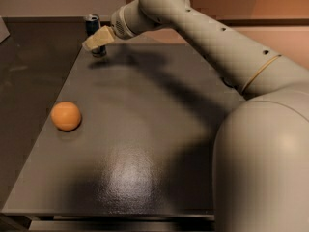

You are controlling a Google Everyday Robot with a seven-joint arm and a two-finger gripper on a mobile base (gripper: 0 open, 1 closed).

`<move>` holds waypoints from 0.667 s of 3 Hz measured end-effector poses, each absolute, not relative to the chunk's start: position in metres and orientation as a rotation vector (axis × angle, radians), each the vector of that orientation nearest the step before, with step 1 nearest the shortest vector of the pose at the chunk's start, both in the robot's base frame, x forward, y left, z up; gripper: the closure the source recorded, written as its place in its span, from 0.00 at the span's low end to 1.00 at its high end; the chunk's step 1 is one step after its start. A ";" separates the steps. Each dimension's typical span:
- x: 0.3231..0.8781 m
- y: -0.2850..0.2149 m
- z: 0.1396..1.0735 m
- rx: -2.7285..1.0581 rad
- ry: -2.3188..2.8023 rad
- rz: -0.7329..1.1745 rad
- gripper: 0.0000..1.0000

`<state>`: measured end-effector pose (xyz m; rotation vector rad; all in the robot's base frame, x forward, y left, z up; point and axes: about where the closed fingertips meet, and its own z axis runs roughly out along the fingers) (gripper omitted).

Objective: Knock redbull can over

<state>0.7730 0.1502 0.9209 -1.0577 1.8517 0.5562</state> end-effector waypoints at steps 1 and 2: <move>0.785 0.165 0.922 -1.051 1.831 0.586 0.00; 0.795 0.172 0.921 -1.016 1.818 0.568 0.00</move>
Offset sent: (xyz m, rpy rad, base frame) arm 0.0379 0.0249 0.0006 0.0690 -0.0729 -0.0821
